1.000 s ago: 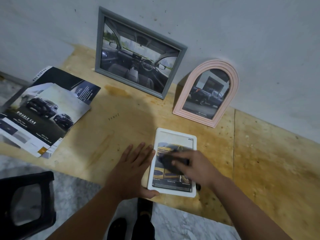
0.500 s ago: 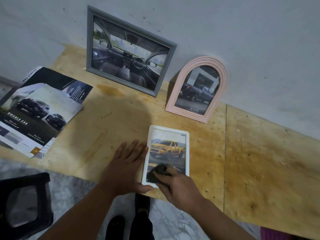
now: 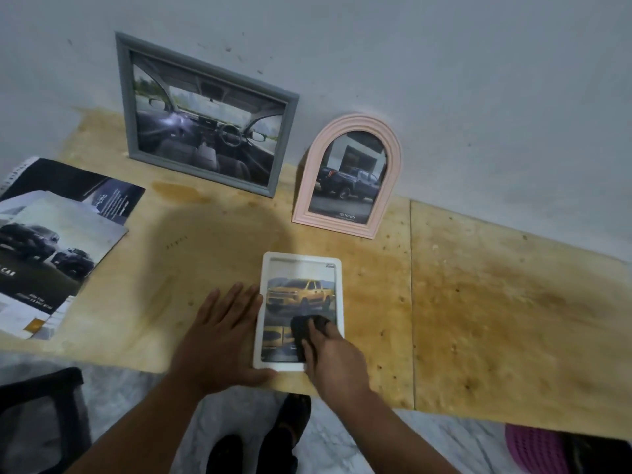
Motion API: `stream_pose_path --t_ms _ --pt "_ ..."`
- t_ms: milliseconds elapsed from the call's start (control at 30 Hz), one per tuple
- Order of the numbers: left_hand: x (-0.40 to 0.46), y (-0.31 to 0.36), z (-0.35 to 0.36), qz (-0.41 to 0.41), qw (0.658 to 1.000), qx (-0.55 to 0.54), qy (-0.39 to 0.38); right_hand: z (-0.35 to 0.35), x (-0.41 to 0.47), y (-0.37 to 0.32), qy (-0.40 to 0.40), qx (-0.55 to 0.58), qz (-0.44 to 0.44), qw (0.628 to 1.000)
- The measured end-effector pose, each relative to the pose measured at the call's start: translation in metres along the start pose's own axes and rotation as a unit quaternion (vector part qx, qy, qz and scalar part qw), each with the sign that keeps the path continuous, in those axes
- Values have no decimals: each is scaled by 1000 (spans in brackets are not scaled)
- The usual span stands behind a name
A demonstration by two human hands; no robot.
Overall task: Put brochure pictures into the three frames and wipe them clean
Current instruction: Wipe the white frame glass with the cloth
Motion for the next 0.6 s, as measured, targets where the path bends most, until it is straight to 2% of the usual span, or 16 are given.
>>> stream_pose_path --t_ms 33,100,167,200,267,367,467,533,600 --pt "1 1 -2 0 1000 2 -5 2 -11 -1 -19 9 -12 1000" --pt "2 3 -5 -4 1000 -2 -12 -5 -8 5 -76 122 25 989" --pt "4 7 -10 -14 999 -6 -31 -25 2 21 -153 276 99 944" --pt "5 8 -12 -18 999 -6 -39 -39 6 34 -137 322 135 927" --pt "6 8 -14 -23 998 -4 -53 -65 5 73 -42 343 211 914" --pt "8 10 -18 -38 995 11 -91 -99 -10 132 81 276 267 920" --pt "15 16 -26 -76 989 8 -126 -112 -27 168 119 170 278 938" --pt "20 23 -31 -117 982 -13 -145 -97 -39 174 28 85 261 961" --pt "24 29 -33 -152 976 -20 -156 -71 -54 171 -127 3 226 966"
Point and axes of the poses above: each hand's wrist, its own x-axis towards the middle knuckle, its own z-axis out of the palm, y = z × x, the point moved 4 cm from there along x, towards the middle knuckle, and after that the axes turned 13 degrees about y, right-handed, at the moved point
